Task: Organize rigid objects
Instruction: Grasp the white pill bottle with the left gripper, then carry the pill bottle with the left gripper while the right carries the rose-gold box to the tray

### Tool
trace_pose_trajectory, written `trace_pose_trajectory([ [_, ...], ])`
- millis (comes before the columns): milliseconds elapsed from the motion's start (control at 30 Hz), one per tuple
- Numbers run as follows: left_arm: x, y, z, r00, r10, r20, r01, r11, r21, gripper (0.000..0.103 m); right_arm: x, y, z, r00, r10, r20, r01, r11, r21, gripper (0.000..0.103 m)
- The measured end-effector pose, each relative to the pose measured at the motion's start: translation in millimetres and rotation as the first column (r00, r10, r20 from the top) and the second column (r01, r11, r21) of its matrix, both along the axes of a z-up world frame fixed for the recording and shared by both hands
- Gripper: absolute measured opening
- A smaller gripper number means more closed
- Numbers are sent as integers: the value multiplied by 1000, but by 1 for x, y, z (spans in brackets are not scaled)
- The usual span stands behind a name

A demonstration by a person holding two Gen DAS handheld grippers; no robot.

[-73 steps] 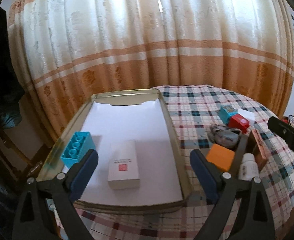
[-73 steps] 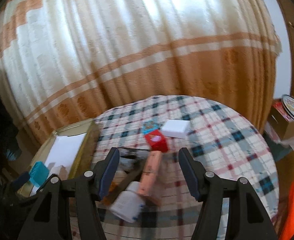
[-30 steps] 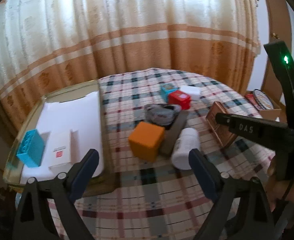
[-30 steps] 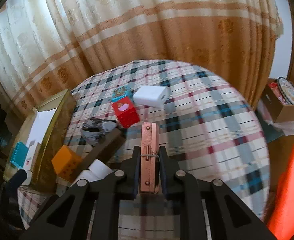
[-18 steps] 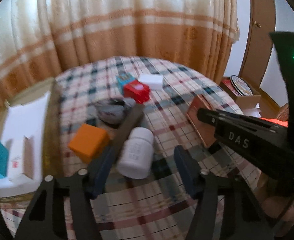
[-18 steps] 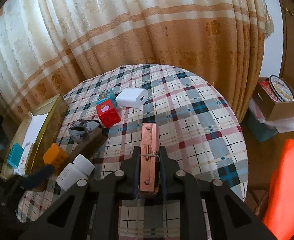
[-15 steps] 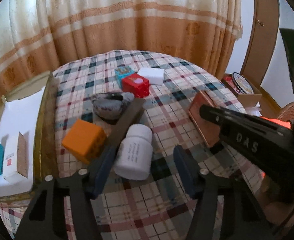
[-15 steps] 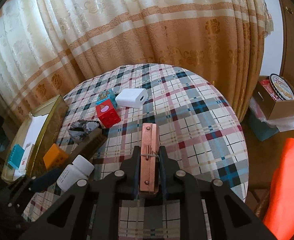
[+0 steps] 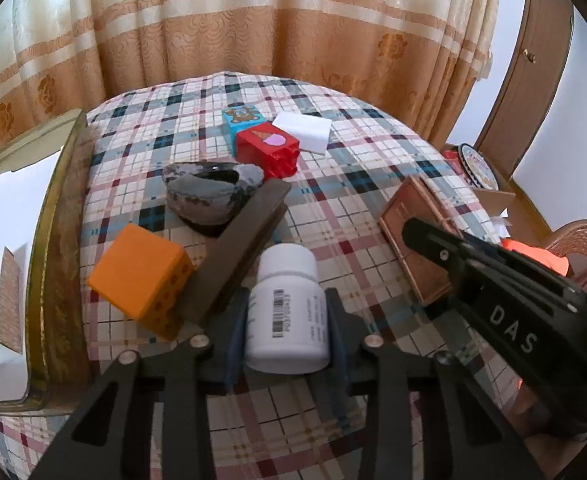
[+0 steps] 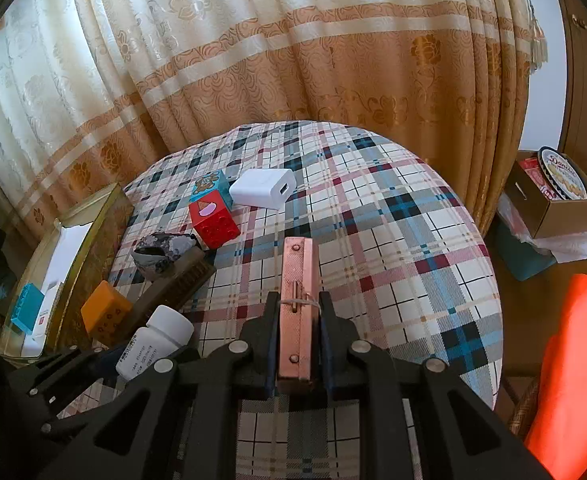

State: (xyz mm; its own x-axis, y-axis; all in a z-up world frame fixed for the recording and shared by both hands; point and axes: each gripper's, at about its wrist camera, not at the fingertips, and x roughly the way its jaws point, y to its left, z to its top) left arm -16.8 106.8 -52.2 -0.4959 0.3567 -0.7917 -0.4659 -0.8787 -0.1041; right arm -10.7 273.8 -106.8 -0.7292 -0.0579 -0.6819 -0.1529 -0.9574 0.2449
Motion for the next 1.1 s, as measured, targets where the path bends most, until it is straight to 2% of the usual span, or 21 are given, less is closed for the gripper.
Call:
trace_pose_trajectory([
  [133, -2, -3, 1, 1000, 9, -1, -9, 1000, 22, 35, 0, 0, 0, 1000, 2, -3, -2, 1000, -5, 19],
  [400, 11, -6, 15, 995, 1, -97, 4, 999, 52, 35, 4, 3, 1, 999, -6, -34, 5, 999, -37, 19],
  [533, 13, -10, 20, 994, 1, -110, 7, 997, 73, 35, 7, 2, 4, 999, -7, -54, 4, 998, -62, 19],
  [800, 17, -32, 42, 984, 54, -170, -33, 991, 128, 35, 17, -7, 21, 992, 27, -121, -39, 995, -95, 19],
  [1100, 12, -59, 55, 968, 136, -212, -109, 985, 136, 35, 25, -26, 42, 982, 80, -173, -96, 992, -87, 19],
])
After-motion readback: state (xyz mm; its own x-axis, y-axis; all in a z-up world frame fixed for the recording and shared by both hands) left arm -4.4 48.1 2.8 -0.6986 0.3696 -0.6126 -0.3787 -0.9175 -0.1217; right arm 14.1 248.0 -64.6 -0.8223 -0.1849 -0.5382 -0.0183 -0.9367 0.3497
